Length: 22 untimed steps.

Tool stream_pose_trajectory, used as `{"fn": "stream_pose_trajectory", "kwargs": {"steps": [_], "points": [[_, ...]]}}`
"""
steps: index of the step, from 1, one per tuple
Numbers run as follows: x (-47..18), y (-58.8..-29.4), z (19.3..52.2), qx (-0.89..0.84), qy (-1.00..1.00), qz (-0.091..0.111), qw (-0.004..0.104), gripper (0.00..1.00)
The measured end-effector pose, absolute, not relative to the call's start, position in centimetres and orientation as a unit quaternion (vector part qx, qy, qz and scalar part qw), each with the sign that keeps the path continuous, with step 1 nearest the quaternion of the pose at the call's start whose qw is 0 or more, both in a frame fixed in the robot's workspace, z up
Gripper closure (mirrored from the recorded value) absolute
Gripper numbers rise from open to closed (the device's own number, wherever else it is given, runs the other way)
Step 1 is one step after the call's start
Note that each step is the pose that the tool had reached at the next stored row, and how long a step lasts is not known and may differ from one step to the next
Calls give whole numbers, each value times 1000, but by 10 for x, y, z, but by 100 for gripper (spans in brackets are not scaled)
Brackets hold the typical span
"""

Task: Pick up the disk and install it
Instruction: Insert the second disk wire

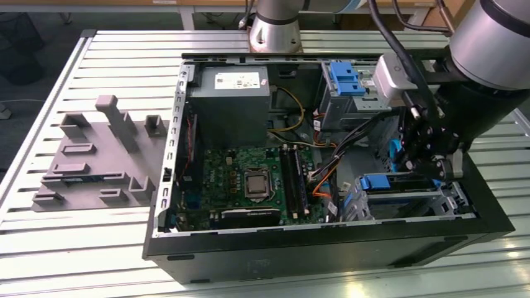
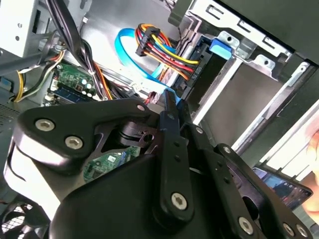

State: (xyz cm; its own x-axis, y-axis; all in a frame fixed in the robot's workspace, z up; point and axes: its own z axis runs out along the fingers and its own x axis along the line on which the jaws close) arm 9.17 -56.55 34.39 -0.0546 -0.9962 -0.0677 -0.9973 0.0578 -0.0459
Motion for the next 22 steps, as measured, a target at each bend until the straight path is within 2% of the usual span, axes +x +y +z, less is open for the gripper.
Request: {"fn": "stream_pose_trajectory", "kwargs": {"steps": [13,22], "points": [[89,-573,336,-688,723,11,55,84],[89,-573,336,-689,723,11,56,84]]}}
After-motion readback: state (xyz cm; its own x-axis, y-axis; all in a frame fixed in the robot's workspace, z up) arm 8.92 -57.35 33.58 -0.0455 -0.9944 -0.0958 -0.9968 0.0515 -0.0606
